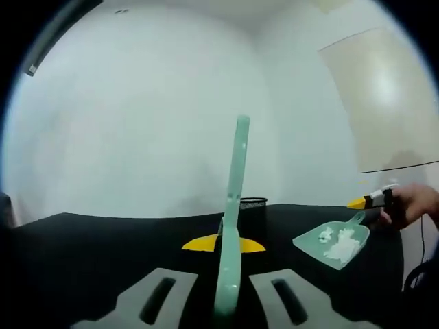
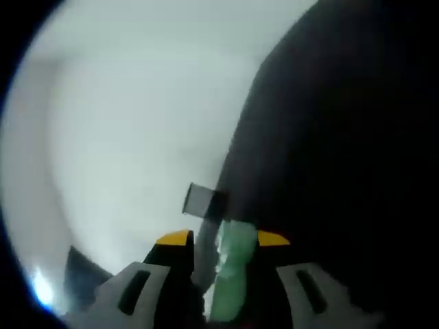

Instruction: Pick up the broom and sweep the trash on the tabletop into the dustpan.

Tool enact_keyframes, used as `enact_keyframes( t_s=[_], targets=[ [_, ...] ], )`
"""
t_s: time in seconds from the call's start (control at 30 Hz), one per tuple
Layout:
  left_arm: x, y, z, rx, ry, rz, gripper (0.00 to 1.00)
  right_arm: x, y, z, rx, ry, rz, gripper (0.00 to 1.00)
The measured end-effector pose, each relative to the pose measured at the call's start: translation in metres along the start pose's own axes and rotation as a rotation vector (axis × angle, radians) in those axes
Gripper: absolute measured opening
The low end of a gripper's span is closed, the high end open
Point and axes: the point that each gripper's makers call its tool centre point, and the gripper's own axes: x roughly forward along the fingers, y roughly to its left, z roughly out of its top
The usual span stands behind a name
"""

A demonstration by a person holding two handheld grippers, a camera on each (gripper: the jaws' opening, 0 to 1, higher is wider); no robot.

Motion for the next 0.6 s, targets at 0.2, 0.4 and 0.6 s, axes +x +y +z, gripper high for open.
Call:
enact_keyframes(
  t_s=[0.2, 0.4, 0.6],
  targets=[
    [0.0, 0.0, 0.0, -0.011, -0.004, -0.001, 0.02, 0.002, 0.001, -0.001, 0.094, 0.022, 0.053, 0.12],
    [0.0, 0.002, 0.0, -0.008, -0.006, 0.012, 0.02, 0.009, 0.0, 0.016, 0.1, 0.012, 0.057, 0.12],
    [-0.002, 0.003, 0.001, -0.013, -0.01, 0.022, 0.02, 0.023, 0.004, 0.024, 0.083, 0.064, 0.094, 0.12]
  ],
)
